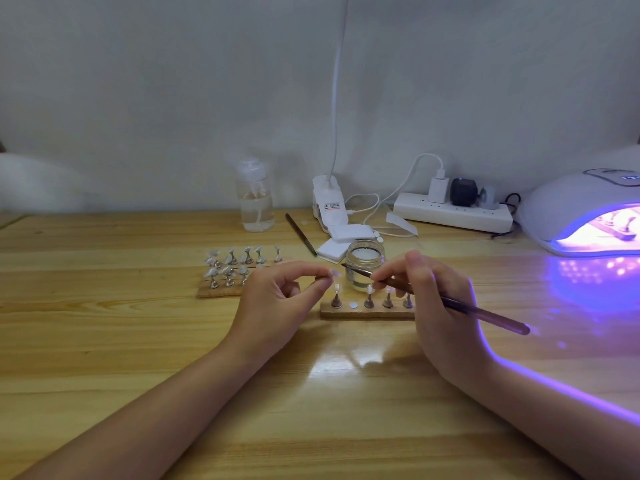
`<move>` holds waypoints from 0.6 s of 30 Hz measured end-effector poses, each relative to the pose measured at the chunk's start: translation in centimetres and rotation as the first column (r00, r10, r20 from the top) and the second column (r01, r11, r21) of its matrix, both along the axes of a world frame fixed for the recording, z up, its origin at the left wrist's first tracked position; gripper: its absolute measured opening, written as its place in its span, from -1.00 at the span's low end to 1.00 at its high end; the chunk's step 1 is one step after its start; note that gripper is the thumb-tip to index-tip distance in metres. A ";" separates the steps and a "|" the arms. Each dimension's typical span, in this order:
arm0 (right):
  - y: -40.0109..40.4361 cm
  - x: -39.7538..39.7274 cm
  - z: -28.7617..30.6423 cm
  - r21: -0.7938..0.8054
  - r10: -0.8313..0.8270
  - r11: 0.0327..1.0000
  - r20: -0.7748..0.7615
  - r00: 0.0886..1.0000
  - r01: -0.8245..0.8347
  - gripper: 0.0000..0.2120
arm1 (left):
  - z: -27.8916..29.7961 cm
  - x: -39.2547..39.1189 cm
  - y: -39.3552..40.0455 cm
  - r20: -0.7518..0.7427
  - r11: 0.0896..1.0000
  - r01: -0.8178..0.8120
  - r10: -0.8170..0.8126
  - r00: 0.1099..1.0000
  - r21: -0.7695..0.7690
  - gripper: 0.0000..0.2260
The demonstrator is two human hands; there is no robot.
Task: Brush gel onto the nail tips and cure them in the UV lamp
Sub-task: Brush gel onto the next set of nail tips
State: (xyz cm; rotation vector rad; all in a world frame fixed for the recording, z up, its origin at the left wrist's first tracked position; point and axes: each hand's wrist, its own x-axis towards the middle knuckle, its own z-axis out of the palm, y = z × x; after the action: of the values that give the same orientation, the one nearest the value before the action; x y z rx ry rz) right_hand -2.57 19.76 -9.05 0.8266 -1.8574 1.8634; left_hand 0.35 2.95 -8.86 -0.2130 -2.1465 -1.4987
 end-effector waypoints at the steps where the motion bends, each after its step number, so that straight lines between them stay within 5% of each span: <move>1: 0.0 0.0 0.0 0.015 -0.005 1.000 -0.003 1.000 0.005 -0.66 | 0.0 0.0 0.0 -0.008 1.000 0.001 -0.001 1.000 -0.013 -0.80; 18: -0.2 0.4 0.2 0.076 0.046 0.996 0.016 0.999 -0.047 -0.61 | -0.1 -0.2 0.2 -0.029 0.999 0.027 -0.028 0.999 -0.036 -0.81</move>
State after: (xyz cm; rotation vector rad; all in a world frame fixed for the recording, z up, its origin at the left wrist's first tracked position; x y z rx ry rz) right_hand -2.13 19.52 -8.88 0.8921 -1.9450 1.8401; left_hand 0.19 3.12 -8.99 -0.2759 -2.1562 -1.4647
